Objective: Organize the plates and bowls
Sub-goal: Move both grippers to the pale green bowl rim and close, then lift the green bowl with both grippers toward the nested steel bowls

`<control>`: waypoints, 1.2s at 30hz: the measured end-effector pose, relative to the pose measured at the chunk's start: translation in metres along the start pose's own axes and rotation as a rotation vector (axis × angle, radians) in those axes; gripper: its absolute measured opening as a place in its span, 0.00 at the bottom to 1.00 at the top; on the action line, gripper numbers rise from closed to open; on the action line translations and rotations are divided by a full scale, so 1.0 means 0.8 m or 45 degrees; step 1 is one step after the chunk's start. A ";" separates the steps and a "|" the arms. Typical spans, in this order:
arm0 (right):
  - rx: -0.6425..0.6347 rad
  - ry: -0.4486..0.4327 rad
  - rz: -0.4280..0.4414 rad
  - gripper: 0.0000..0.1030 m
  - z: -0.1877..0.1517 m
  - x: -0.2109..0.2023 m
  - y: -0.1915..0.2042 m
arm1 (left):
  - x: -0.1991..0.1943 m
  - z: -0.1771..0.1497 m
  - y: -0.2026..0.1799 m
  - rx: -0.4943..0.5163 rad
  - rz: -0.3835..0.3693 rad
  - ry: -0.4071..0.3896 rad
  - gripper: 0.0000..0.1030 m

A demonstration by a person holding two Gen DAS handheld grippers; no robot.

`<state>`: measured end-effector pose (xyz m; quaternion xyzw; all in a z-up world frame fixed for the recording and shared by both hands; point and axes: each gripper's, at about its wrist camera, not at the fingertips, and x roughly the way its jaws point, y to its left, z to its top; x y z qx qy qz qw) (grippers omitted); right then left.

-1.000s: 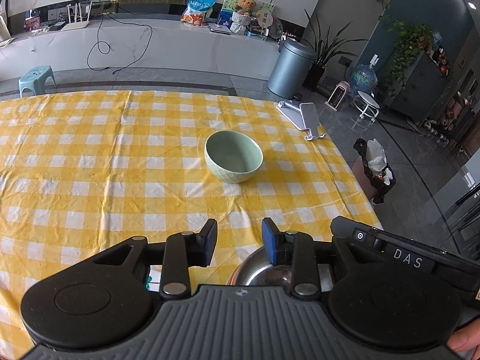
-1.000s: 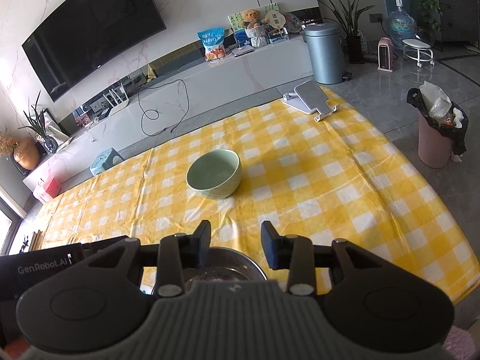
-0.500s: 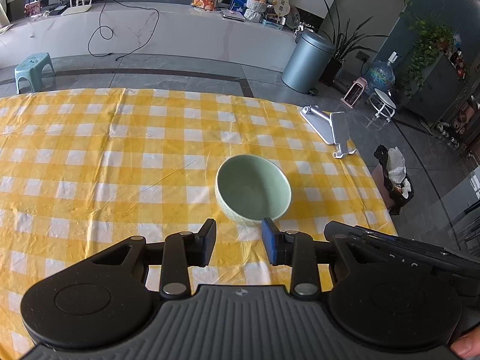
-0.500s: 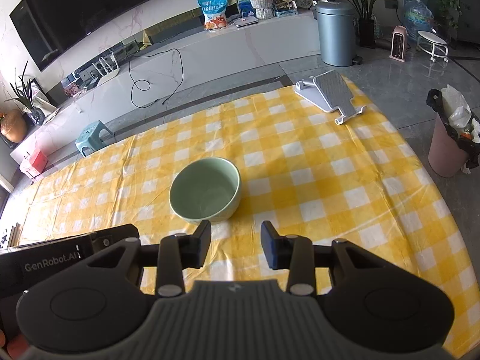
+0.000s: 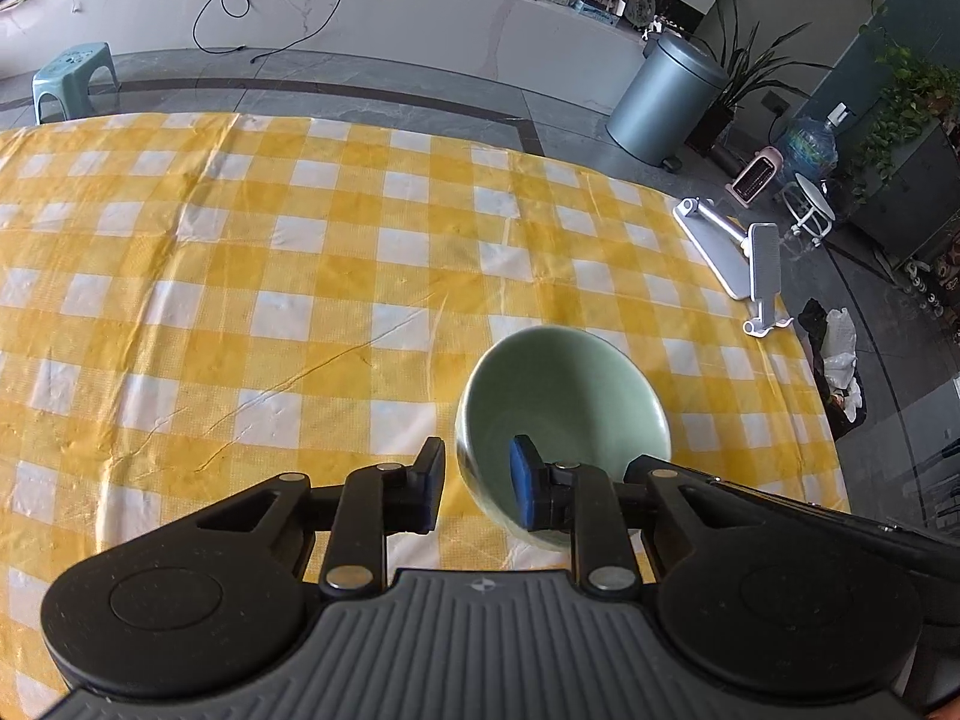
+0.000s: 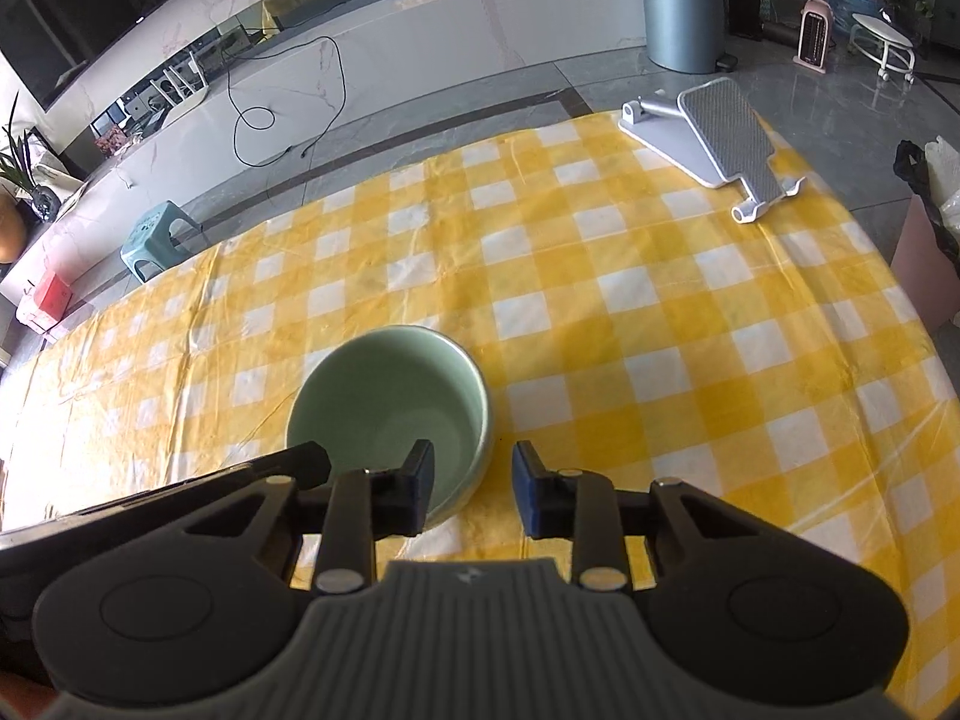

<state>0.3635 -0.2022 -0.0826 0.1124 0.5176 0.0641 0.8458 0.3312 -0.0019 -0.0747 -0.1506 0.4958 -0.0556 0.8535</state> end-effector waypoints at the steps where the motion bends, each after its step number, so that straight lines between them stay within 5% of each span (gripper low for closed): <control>1: 0.015 0.013 0.003 0.23 0.002 0.007 -0.002 | 0.003 0.000 0.001 -0.005 -0.002 0.005 0.20; 7: 0.035 0.040 0.022 0.13 0.002 0.028 -0.003 | 0.018 0.002 0.000 -0.001 0.021 0.011 0.12; 18: 0.018 0.031 0.001 0.10 -0.006 0.007 0.004 | -0.004 -0.008 -0.005 -0.011 0.050 0.036 0.10; 36: -0.011 -0.157 0.096 0.08 -0.093 -0.201 0.012 | -0.198 -0.088 -0.051 -0.005 -0.022 -0.159 0.10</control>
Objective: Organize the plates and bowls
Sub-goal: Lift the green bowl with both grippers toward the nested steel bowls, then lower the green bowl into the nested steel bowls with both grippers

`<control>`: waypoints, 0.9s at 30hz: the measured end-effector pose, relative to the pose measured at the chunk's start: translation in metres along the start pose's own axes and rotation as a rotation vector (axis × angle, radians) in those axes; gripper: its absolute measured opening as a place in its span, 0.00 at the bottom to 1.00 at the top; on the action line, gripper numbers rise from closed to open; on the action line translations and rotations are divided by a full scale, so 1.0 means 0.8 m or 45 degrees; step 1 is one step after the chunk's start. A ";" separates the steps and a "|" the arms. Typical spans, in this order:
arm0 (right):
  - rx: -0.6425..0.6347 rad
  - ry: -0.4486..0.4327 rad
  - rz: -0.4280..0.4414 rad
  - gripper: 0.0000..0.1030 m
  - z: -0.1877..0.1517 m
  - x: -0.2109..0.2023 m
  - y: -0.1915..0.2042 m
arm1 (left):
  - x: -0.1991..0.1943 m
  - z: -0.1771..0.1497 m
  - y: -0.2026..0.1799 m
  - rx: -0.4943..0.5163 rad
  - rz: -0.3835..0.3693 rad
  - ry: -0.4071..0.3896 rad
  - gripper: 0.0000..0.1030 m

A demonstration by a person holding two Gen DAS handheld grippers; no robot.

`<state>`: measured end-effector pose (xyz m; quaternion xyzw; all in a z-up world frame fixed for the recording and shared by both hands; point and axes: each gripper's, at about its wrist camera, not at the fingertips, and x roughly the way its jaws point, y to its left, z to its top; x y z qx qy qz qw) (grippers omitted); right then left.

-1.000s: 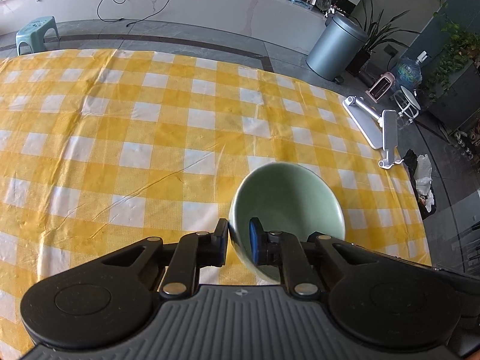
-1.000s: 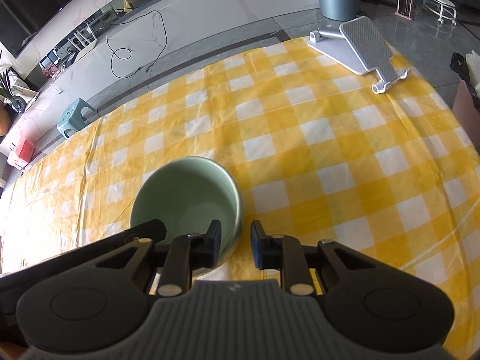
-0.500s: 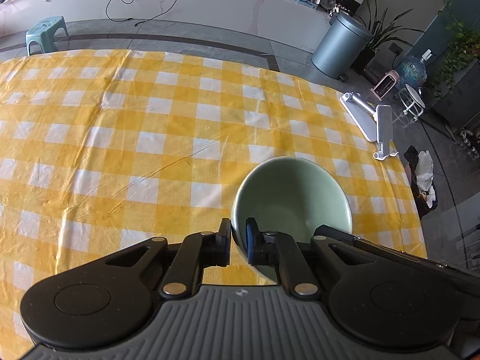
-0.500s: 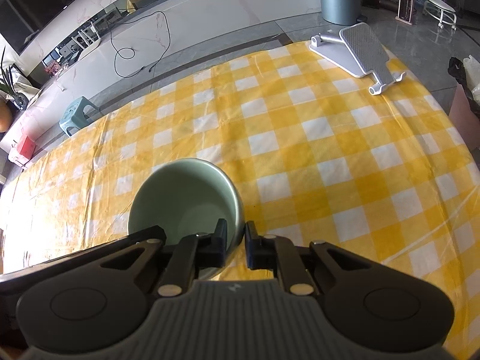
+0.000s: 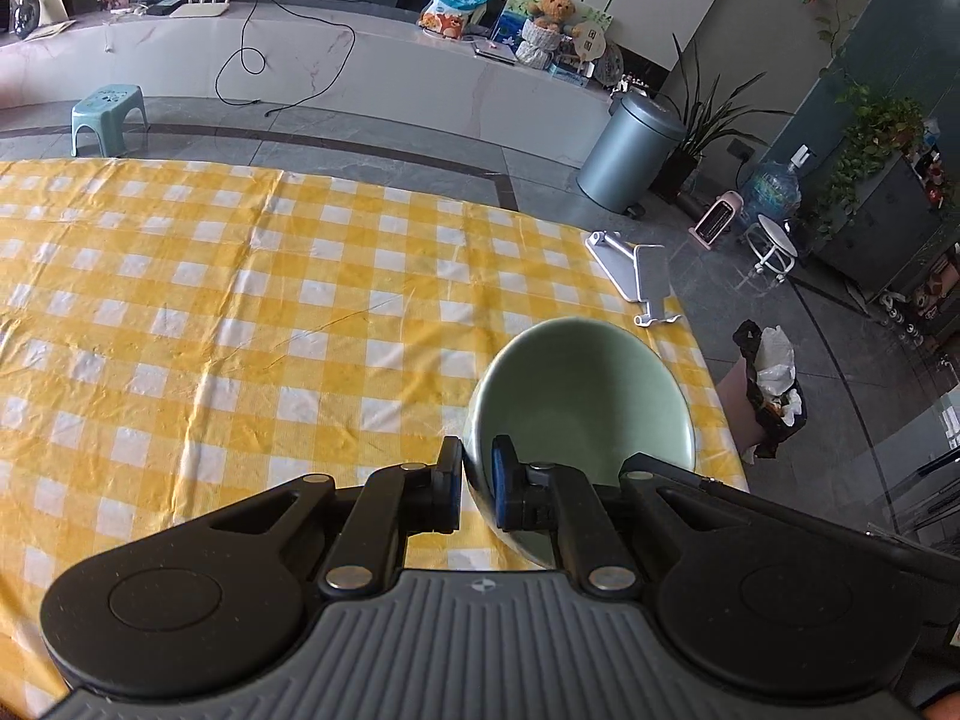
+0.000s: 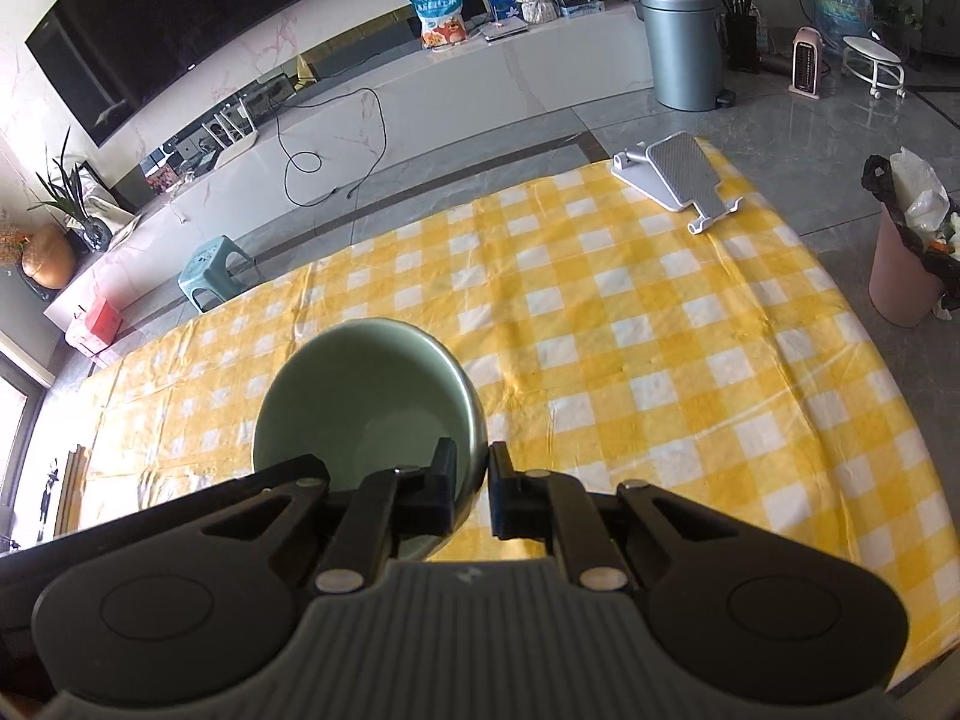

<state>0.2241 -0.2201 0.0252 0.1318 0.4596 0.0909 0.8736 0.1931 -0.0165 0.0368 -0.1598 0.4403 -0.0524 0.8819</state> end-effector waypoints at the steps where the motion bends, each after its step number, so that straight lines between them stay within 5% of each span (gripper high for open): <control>1: -0.003 -0.013 0.008 0.08 -0.009 -0.014 0.000 | -0.011 -0.007 -0.002 0.002 -0.008 -0.011 0.10; 12: 0.102 -0.068 0.102 0.08 -0.100 -0.083 -0.032 | -0.063 -0.083 -0.001 -0.029 -0.075 -0.047 0.11; 27: 0.205 -0.080 0.035 0.07 -0.162 -0.052 -0.051 | -0.027 -0.137 0.015 -0.061 -0.039 0.023 0.10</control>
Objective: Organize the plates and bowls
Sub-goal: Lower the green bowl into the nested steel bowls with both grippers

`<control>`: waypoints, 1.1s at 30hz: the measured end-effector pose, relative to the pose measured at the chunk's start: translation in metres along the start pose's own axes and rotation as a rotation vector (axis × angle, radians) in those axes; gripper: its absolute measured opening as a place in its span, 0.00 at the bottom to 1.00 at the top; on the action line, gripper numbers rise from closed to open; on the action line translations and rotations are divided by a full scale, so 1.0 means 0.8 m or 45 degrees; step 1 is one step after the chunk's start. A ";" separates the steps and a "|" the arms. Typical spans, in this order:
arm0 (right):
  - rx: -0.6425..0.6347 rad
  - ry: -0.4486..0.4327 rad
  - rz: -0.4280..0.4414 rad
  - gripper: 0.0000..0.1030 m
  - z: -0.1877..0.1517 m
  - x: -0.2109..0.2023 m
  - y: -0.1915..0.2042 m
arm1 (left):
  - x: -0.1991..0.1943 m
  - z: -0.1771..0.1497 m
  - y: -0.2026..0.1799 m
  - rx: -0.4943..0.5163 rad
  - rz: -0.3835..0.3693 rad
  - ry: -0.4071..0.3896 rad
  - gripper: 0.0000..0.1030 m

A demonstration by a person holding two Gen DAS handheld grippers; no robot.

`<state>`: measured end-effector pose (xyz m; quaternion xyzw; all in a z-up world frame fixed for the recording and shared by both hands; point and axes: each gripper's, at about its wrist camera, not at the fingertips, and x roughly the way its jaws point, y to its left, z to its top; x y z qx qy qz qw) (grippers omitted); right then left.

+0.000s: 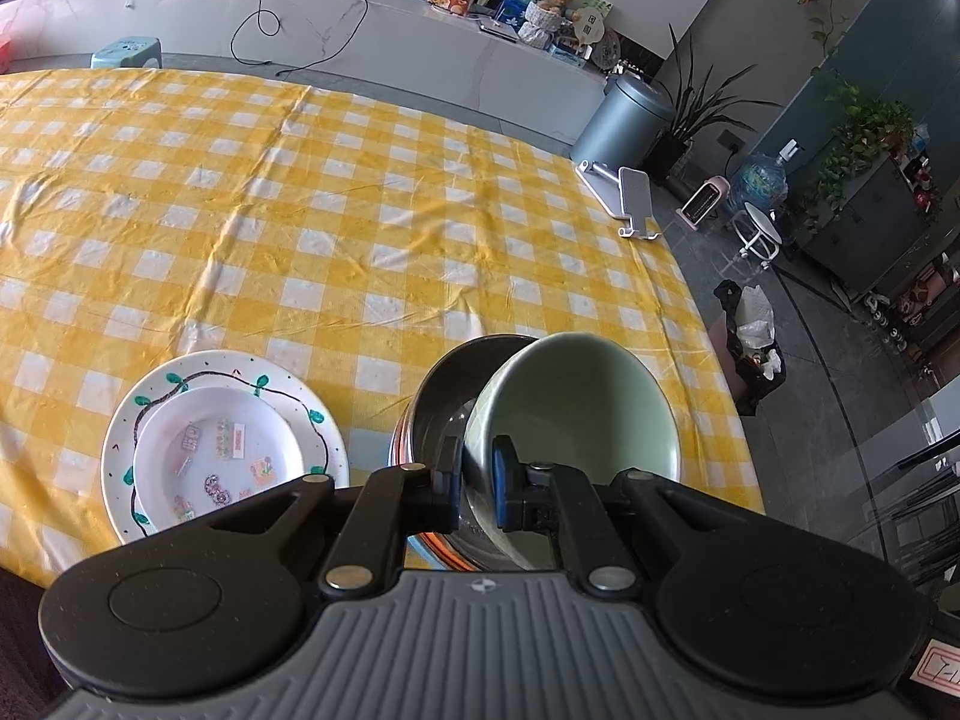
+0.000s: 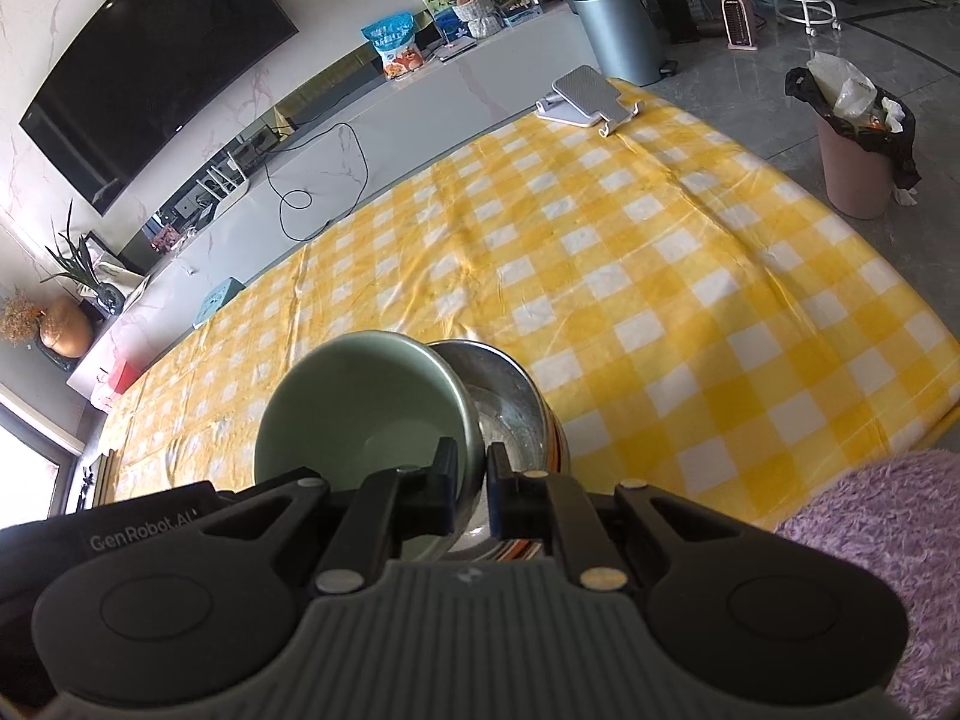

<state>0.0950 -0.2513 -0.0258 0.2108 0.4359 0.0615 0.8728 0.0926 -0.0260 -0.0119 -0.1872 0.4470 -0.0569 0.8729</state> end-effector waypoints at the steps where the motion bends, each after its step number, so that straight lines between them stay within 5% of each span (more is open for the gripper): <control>1: -0.008 0.000 -0.010 0.07 -0.001 0.003 0.000 | 0.002 0.000 0.001 -0.002 0.001 0.007 0.10; 33: -0.186 0.000 -0.144 0.08 -0.004 0.040 0.009 | 0.044 0.004 -0.018 0.178 0.128 0.128 0.13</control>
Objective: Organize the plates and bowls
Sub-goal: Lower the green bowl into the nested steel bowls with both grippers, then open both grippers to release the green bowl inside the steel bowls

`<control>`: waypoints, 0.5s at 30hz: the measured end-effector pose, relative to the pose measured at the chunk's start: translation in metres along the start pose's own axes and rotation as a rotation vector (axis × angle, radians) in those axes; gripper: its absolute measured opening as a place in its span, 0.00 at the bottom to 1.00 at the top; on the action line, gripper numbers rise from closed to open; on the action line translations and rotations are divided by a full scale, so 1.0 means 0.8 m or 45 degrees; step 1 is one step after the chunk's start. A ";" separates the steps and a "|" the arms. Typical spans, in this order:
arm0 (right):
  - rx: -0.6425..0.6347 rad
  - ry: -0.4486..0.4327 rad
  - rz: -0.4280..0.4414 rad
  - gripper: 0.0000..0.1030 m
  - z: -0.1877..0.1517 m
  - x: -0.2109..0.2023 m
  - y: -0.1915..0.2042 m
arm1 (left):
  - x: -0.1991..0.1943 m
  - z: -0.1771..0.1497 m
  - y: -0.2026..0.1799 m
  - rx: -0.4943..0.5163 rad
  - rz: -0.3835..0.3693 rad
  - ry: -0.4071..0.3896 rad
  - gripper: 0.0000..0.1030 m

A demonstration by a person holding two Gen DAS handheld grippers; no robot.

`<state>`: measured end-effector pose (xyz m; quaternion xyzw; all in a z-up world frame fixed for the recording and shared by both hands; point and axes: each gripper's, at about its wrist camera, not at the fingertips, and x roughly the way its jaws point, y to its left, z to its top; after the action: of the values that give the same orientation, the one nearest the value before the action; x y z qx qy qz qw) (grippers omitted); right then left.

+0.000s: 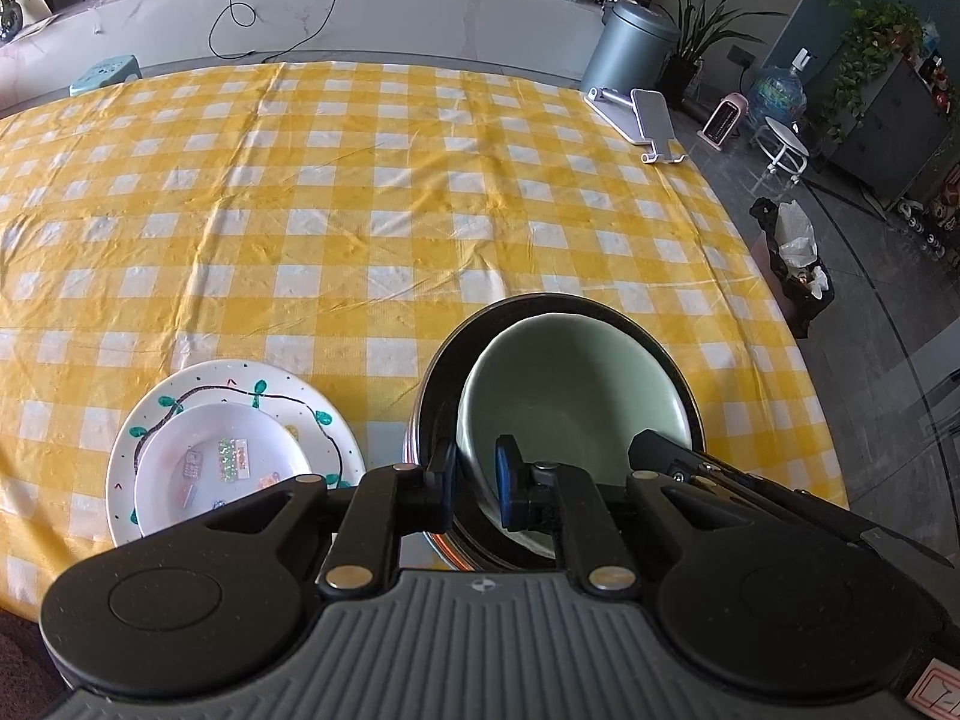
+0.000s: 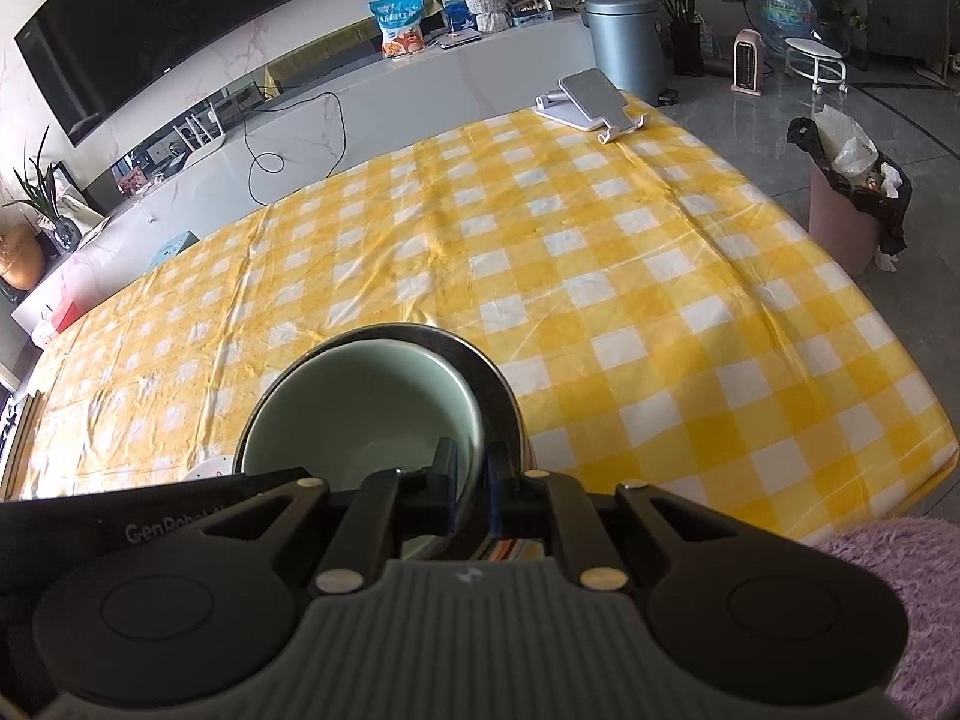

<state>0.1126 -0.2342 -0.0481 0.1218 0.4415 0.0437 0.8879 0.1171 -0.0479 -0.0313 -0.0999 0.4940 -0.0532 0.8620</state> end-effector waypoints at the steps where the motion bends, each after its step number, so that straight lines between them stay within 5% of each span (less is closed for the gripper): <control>1: 0.001 0.001 0.002 0.08 0.000 0.000 0.000 | 0.000 0.000 0.000 -0.002 0.001 -0.001 0.14; 15: 0.025 -0.053 0.054 0.30 0.012 -0.016 -0.002 | -0.014 0.014 0.006 -0.026 -0.019 -0.060 0.31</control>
<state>0.1124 -0.2401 -0.0333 0.1409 0.4208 0.0556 0.8944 0.1211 -0.0400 -0.0178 -0.1136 0.4732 -0.0521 0.8720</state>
